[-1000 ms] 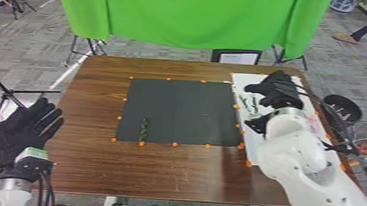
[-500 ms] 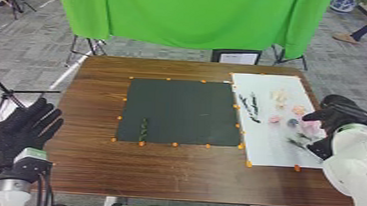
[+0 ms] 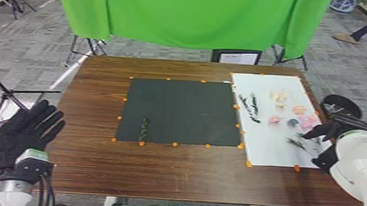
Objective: Arrange flowers
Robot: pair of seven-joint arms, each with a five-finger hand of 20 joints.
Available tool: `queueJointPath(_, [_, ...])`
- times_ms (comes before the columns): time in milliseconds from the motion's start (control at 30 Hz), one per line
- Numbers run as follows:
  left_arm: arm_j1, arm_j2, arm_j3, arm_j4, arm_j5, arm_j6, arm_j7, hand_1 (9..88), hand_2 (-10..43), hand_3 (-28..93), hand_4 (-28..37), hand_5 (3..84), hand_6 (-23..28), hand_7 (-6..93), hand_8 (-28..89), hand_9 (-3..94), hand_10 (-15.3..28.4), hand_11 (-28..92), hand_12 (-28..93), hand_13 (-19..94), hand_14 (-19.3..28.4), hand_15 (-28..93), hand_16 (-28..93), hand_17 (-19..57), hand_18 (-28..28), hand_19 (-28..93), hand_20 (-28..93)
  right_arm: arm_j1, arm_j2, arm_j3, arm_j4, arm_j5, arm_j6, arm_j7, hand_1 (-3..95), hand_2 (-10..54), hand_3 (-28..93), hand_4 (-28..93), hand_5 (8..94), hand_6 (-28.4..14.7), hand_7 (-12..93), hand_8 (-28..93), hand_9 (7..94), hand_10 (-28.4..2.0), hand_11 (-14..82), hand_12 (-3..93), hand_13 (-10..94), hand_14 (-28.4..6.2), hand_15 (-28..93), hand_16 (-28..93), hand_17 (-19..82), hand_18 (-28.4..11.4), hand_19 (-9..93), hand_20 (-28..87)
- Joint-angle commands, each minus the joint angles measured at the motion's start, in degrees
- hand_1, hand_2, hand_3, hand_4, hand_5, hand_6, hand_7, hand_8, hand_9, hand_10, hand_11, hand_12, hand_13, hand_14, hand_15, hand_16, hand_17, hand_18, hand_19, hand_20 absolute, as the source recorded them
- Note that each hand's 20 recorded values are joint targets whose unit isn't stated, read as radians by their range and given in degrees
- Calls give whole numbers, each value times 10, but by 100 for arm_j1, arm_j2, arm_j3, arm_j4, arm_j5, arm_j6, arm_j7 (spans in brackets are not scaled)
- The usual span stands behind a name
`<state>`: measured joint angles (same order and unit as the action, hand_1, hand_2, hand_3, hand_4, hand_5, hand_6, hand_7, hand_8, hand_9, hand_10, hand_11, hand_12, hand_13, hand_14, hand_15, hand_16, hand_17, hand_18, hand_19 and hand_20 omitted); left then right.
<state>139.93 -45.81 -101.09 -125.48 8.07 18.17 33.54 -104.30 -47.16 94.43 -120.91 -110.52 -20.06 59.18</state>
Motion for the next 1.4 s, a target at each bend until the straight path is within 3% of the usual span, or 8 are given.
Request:
queueJointPath(33, [51, -62, 28, -58, -229, 25, 35, 294, 164, 748, -260, 507, 100, 163, -82, 424, 161, 245, 123, 299, 168, 429, -82, -59, 173, 431, 111, -87, -50, -125, 48, 4, -47, 117, 404, -95, 735, -283, 566, -100, 96, -91, 531, -182, 93, 145, 668, -137, 631, 211, 367, -254, 858, 322])
queueJointPath(167, [76, -45, 21, -67, -276, 45, 67, 294, 165, 749, -260, 510, 99, 167, -81, 427, 162, 251, 123, 302, 170, 435, -81, -59, 174, 436, 114, -44, -71, -292, 192, 142, 187, 128, 423, -95, 720, -283, 585, -90, 110, -93, 559, -175, 104, 149, 677, -130, 632, 211, 377, -251, 860, 319])
queueJointPath(233, [82, -52, -8, -68, -442, -23, 112, 294, 165, 749, -260, 509, 99, 170, -82, 428, 162, 252, 122, 304, 170, 439, -81, -59, 175, 436, 115, -51, -67, -379, 265, 21, 177, 83, 438, -95, 711, -283, 594, -84, 120, -95, 571, -174, 111, 152, 688, -124, 628, 209, 384, -249, 862, 317])
queueJointPath(467, [175, -50, -114, -86, -703, -120, 250, 292, 166, 749, -260, 512, 100, 170, -83, 429, 164, 255, 122, 304, 171, 443, -82, -58, 175, 438, 116, -95, -76, -509, 475, -168, 851, 152, 488, -95, 715, -282, 626, -56, 179, -105, 625, -157, 157, 171, 696, -115, 633, 215, 395, -241, 872, 311])
queueJointPath(567, [159, -80, -120, -75, -639, -108, 207, 292, 166, 749, -260, 512, 101, 170, -83, 430, 164, 255, 122, 304, 171, 444, -83, -57, 175, 439, 117, -187, -48, -566, 509, -430, 1279, 173, 537, -95, 671, -282, 659, -36, 235, -44, 686, -143, 201, 198, 712, -109, 647, 230, 405, -239, 888, 319])
queueJointPath(667, [168, -92, -100, -77, -663, -120, 203, 291, 166, 749, -260, 512, 101, 170, -84, 430, 164, 255, 122, 304, 171, 445, -83, -57, 175, 440, 117, -218, -34, -613, 533, -572, 1514, 217, 607, -95, 581, -283, 703, -26, 305, 34, 784, -109, 120, 352, 734, -104, 657, 249, 420, -238, 900, 332])
queueJointPath(800, [157, -115, -95, -68, -628, -129, 163, 292, 166, 749, -261, 512, 101, 170, -83, 430, 164, 255, 122, 305, 171, 447, -83, -57, 175, 440, 118, -256, -11, -625, 489, -659, 1722, 244, 620, -95, 595, -283, 750, -13, 358, 61, 843, -95, 129, 425, 762, -96, 659, 261, 440, -239, 914, 339])
queueJointPath(1400, [104, -92, -53, -39, -547, -138, -4, 291, 166, 751, -262, 512, 101, 170, -84, 431, 165, 255, 122, 304, 170, 447, -85, -57, 175, 439, 118, 56, 79, -491, -532, 315, 2534, 322, 553, -95, 690, -262, 767, -17, 423, 98, 899, -106, 173, 412, 874, -50, 552, 277, 544, -220, 932, 354])
